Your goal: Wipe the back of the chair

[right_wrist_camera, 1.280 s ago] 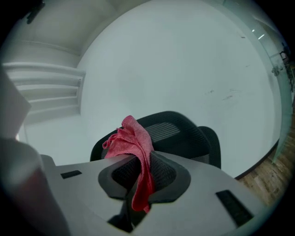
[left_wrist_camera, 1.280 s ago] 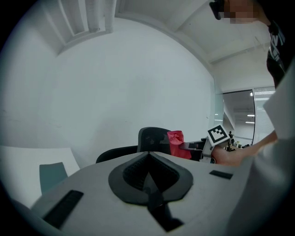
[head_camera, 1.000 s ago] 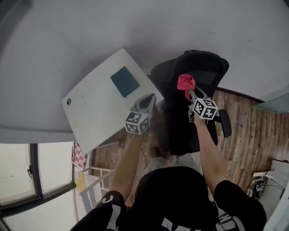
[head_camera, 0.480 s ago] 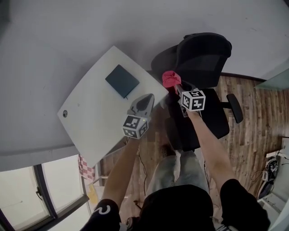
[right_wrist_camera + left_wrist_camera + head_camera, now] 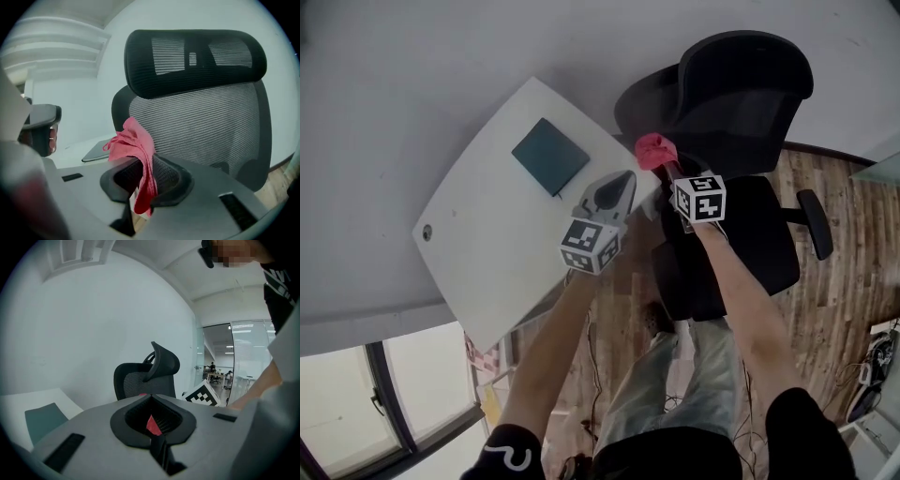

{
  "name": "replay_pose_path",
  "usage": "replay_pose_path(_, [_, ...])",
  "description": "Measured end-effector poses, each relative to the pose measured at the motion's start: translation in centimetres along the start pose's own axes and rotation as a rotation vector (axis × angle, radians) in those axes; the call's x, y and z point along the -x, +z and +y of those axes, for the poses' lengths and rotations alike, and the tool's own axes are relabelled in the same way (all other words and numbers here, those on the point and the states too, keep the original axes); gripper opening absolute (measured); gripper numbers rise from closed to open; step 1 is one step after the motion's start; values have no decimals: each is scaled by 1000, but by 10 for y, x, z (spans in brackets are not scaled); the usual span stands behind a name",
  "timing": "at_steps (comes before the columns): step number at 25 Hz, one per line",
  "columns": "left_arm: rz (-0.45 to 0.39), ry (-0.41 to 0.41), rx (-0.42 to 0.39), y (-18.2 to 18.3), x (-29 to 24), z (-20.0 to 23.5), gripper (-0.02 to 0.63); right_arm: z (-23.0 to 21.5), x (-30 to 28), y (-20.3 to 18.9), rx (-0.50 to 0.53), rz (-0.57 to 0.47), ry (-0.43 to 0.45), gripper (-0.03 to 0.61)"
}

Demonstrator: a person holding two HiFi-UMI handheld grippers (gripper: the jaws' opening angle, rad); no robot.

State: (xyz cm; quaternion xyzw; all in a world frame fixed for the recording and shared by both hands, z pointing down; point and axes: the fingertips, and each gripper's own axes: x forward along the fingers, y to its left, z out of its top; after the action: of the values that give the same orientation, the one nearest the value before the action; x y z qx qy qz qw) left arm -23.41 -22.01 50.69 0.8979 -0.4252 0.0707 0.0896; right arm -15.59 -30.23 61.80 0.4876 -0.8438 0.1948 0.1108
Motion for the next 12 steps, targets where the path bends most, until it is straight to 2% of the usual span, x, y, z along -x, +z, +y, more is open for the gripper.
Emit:
replay_pose_path(6, [-7, -17, 18, -19, -6, -3, 25, -3, -13, -19, 1, -10, -31, 71])
replay_pose_path(12, [0, -19, 55, -46, -10, -7, 25, -15, -17, -61, 1, 40, -62, 71])
